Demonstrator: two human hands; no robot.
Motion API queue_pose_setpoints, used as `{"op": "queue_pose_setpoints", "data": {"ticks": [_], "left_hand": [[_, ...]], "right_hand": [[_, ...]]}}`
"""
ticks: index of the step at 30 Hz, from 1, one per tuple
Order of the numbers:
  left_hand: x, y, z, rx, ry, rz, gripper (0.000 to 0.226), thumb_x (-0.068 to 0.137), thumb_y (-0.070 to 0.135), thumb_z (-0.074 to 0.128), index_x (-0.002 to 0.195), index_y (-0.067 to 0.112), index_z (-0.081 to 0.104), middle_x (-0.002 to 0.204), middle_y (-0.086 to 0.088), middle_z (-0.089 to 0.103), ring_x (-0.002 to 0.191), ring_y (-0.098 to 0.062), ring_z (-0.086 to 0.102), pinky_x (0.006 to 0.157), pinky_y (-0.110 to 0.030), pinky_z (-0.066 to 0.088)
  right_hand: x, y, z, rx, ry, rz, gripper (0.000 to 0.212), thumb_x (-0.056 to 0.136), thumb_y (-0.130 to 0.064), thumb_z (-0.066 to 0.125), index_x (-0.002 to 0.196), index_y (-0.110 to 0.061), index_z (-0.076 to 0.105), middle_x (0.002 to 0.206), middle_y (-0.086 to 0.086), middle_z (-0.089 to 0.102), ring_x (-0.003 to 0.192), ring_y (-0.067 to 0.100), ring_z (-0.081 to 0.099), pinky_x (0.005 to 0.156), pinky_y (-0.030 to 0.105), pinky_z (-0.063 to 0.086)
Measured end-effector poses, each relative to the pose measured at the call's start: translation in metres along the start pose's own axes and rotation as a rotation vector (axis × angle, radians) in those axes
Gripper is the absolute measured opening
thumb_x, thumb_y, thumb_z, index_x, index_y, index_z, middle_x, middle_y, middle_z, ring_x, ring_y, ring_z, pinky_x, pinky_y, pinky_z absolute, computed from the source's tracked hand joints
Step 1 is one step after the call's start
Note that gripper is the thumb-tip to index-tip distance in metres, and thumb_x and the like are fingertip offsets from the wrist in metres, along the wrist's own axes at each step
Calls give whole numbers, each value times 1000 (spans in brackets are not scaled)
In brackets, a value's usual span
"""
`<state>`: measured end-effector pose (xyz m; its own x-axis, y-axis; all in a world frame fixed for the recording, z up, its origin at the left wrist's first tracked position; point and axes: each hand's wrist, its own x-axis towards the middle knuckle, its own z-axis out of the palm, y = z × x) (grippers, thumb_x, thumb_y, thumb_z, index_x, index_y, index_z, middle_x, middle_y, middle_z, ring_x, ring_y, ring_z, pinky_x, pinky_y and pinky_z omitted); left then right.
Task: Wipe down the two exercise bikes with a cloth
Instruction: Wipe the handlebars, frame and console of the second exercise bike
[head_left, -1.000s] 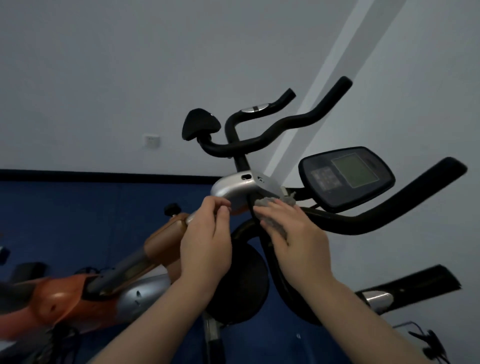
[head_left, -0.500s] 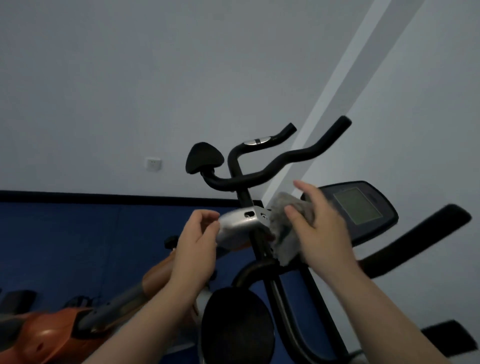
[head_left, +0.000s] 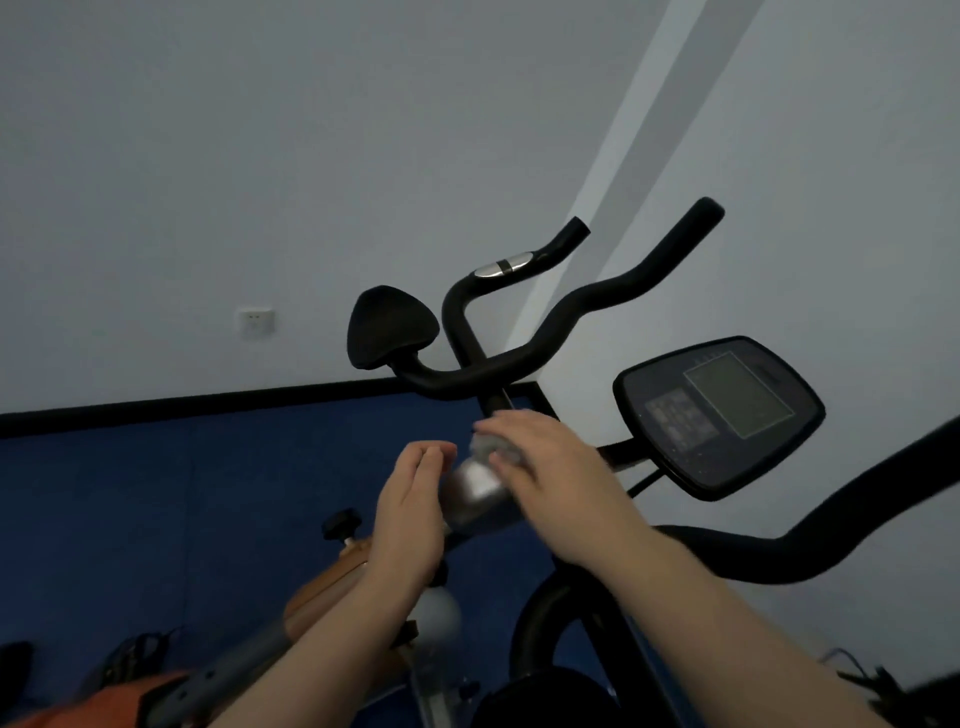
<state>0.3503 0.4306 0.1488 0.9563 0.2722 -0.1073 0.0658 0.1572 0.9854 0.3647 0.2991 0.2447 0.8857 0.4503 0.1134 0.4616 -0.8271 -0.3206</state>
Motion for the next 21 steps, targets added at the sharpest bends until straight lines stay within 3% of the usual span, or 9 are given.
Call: {"op": "queue_pose_setpoints", "data": {"ticks": [2, 4, 6, 8, 9, 12, 16, 21], "left_hand": [[1, 3, 5, 5, -20, 60, 31, 102, 15, 37, 88, 19, 65, 86, 5, 66, 84, -4, 62, 73, -17, 49], [2, 8, 8, -29, -27, 68, 31, 102, 21, 38, 88, 18, 66, 84, 6, 67, 78, 0, 61, 65, -9, 46], [3, 11, 12, 0, -44, 136, 29, 96, 32, 39, 89, 21, 65, 88, 9, 65, 81, 1, 60, 66, -7, 44], [5, 17, 20, 85, -86, 230, 27, 91, 34, 39, 90, 25, 64, 90, 12, 63, 88, -1, 59, 72, -10, 43], [7, 19, 25, 139, -104, 276, 26, 91, 33, 39, 92, 25, 64, 92, 13, 62, 90, -2, 58, 75, -12, 42], [12, 20, 35, 286, -88, 381, 25, 92, 32, 40, 96, 24, 63, 95, 16, 57, 92, -2, 55, 76, -20, 42], [12, 13, 36, 305, -6, 411, 20, 90, 40, 37, 88, 30, 55, 87, 16, 54, 82, -3, 53, 66, -26, 40], [9, 13, 38, 260, 22, 352, 15, 88, 41, 35, 89, 37, 49, 92, 17, 52, 86, 1, 53, 67, -16, 36]], "right_hand": [[-5, -11, 14, -128, -65, -148, 40, 97, -29, 48, 136, -33, 47, 144, -16, 43, 139, 6, 22, 115, 22, 7], [-21, -7, 14, -88, -101, -93, 43, 98, -35, 44, 140, -39, 39, 149, -22, 32, 141, 0, 12, 113, 20, 5], [-33, 2, 7, 63, -22, 177, 39, 98, -41, 39, 138, -41, 36, 144, -20, 39, 130, -1, 31, 102, 17, 24], [-24, 4, 0, 93, -41, 422, 32, 100, -39, 33, 128, -30, 44, 126, -4, 53, 106, 11, 50, 83, 26, 38], [-10, 4, -3, 72, -89, 498, 31, 101, -32, 30, 125, -21, 46, 121, 4, 53, 106, 20, 51, 83, 32, 39], [31, 6, -3, 1, -190, 641, 36, 102, -21, 25, 131, -8, 43, 134, 20, 44, 123, 38, 41, 105, 45, 32], [17, 8, 18, 94, -55, 650, 41, 100, -34, 32, 122, -3, 47, 124, 21, 51, 116, 36, 47, 101, 45, 38], [39, 23, 7, 267, -48, 834, 50, 102, -39, 23, 130, -8, 52, 132, 16, 54, 122, 32, 47, 105, 41, 36]]}}
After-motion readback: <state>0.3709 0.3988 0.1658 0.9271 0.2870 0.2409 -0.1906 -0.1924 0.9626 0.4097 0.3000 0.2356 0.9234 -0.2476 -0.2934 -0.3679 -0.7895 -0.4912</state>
